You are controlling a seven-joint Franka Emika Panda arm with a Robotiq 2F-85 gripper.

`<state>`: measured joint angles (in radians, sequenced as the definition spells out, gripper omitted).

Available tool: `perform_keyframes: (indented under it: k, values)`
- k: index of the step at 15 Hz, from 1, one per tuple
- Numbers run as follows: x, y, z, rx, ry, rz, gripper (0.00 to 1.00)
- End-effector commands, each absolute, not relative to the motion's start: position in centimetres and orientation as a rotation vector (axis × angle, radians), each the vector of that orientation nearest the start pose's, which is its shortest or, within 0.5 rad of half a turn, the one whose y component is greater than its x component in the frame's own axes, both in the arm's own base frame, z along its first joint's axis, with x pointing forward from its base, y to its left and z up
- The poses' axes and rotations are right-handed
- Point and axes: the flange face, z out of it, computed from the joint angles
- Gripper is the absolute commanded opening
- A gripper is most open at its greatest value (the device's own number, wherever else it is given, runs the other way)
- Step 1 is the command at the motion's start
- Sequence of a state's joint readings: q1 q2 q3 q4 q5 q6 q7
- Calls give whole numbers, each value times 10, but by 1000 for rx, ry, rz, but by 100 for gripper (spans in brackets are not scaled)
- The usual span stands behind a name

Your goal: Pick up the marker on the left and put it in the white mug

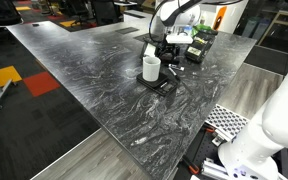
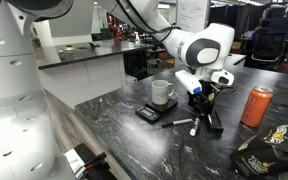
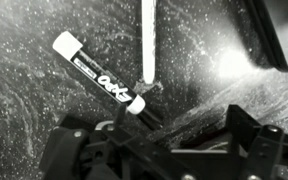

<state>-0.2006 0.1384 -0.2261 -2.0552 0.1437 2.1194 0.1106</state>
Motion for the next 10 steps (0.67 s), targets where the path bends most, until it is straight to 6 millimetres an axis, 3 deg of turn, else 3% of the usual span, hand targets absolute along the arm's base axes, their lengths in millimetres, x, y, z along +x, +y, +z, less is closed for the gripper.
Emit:
perform_keyframes:
  k: [1,10]
  values:
    - [506,-213,376,-2891,886,227,100]
    - [471,-200,426,-2881,850,360,100]
